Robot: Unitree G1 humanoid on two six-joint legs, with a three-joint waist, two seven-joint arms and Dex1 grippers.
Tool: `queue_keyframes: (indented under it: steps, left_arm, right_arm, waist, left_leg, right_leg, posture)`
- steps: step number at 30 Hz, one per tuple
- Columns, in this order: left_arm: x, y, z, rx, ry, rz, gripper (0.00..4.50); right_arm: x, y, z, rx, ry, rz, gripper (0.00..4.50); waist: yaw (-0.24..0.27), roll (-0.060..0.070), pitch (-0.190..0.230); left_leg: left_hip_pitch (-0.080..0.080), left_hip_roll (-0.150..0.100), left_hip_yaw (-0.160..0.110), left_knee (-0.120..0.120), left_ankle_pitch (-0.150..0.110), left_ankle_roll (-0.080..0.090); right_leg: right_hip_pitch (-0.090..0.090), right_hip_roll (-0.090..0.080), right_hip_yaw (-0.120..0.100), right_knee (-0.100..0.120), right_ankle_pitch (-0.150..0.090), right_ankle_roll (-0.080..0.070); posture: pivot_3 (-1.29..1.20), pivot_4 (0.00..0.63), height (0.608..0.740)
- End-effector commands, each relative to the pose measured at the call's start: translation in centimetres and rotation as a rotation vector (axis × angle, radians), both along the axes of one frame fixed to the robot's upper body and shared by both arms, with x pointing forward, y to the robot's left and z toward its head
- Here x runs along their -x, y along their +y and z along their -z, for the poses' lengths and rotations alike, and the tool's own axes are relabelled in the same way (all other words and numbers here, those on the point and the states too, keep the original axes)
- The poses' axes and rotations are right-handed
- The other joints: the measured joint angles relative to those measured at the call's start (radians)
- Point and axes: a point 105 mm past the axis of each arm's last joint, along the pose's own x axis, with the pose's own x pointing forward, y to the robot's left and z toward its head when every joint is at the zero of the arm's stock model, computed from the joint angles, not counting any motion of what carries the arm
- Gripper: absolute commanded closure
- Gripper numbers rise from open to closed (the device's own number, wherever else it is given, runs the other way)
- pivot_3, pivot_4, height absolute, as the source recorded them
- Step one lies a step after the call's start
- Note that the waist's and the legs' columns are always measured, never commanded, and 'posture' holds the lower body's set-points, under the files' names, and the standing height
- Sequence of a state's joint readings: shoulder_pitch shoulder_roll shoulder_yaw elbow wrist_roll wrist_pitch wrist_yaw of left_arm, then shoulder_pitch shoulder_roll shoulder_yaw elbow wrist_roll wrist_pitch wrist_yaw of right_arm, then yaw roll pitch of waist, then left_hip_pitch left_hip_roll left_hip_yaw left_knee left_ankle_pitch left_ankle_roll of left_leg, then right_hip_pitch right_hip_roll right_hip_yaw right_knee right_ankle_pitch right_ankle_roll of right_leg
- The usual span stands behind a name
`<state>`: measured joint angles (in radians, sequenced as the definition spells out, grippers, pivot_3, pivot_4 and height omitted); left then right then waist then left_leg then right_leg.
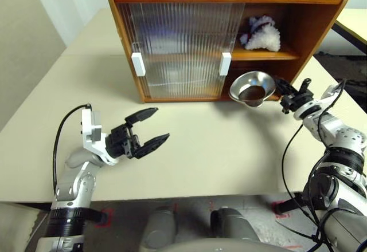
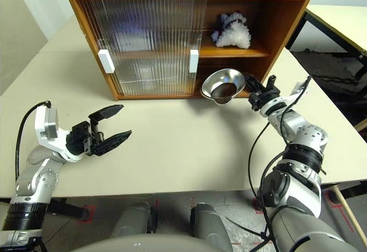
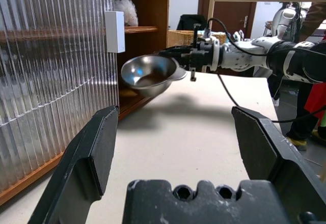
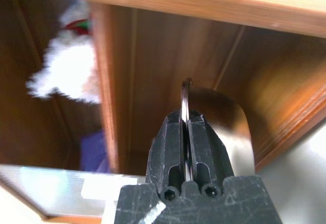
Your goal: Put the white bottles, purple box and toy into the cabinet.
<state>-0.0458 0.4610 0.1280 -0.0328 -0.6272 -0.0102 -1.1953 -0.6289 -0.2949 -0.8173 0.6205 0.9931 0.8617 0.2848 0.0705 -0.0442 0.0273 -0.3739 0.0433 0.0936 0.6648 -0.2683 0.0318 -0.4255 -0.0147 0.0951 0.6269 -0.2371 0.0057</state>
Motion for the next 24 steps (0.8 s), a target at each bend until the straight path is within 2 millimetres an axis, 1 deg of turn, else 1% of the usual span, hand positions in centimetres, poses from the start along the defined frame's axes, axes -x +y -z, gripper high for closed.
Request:
queue_keyframes:
  steps: [1,5,9,14,16,20,24]
  left_arm:
    - [0.2,0.0,-0.3,-0.027,-0.012,0.009,0.0]
    - [0.4,0.0,-0.3,-0.032,-0.013,0.01,0.0]
    - [0.5,-0.2,-0.5,-0.028,-0.016,0.011,0.0]
    - [0.4,-0.4,-0.5,-0.026,-0.016,0.012,0.0]
    - [0.4,-0.4,-0.6,-0.026,-0.017,0.012,0.0]
    - [0.4,-0.4,-0.6,-0.027,-0.017,0.012,0.0]
    - [0.4,-0.4,-0.7,-0.027,-0.019,0.009,0.0]
  right_arm:
    - [-1.1,0.3,0.4,0.034,0.006,0.048,4.5]
    - [-2.2,0.6,0.8,0.027,0.012,0.117,4.5]
    - [-3.4,0.6,0.5,-0.031,0.013,0.199,4.5]
    - [-4.5,1.4,0.1,-0.052,0.035,0.226,4.5]
    - [-5.0,1.7,-0.2,-0.093,0.036,0.242,4.5]
    - [-5.5,1.6,0.0,-0.121,0.057,0.289,4.5]
    - [-5.6,1.1,0.8,-0.133,0.098,0.353,4.5]
  waist:
    - [-0.001,0.0,0.0]
    - [0.0,0.001,-0.001]
    - [0.0,0.002,-0.001]
    - [0.0,0.002,-0.001]
    - [0.0,0.002,-0.001]
    - [0.0,0.002,-0.001]
    - [0.0,0.002,-0.001]
  left_leg:
    - [0.0,0.0,0.0,0.0,0.0,0.0]
    - [0.001,0.0,0.0,0.0,0.0,0.0]
    - [0.0,0.0,0.001,0.0,0.0,0.0]
    - [0.0,0.0,0.0,0.0,0.0,0.0]
    - [0.0,0.0,0.0,-0.001,0.0,0.0]
    - [0.0,0.0,0.0,-0.001,0.0,0.0]
    - [0.0,0.0,0.0,-0.001,0.0,0.0]
  right_leg:
    - [0.0,0.0,0.0,0.0,0.0,0.0]
    - [0.0,0.0,0.0,0.0,0.0,0.0]
    - [0.0,0.0,0.0,0.0,0.001,-0.001]
    - [0.0,0.0,-0.001,0.0,0.001,-0.002]
    - [0.0,0.0,-0.001,0.0,0.001,-0.002]
    - [-0.001,0.0,-0.001,0.0,0.002,-0.002]
    - [-0.001,0.0,-0.001,0.0,0.002,-0.002]
  posture:
    - [0.24,0.0,0.74]
    - [0.24,0.0,0.74]
    - [0.25,0.0,0.74]
    - [0.25,0.0,0.74]
    - [0.25,0.002,0.74]
    - [0.25,0.003,0.74]
    - [0.25,0.005,0.74]
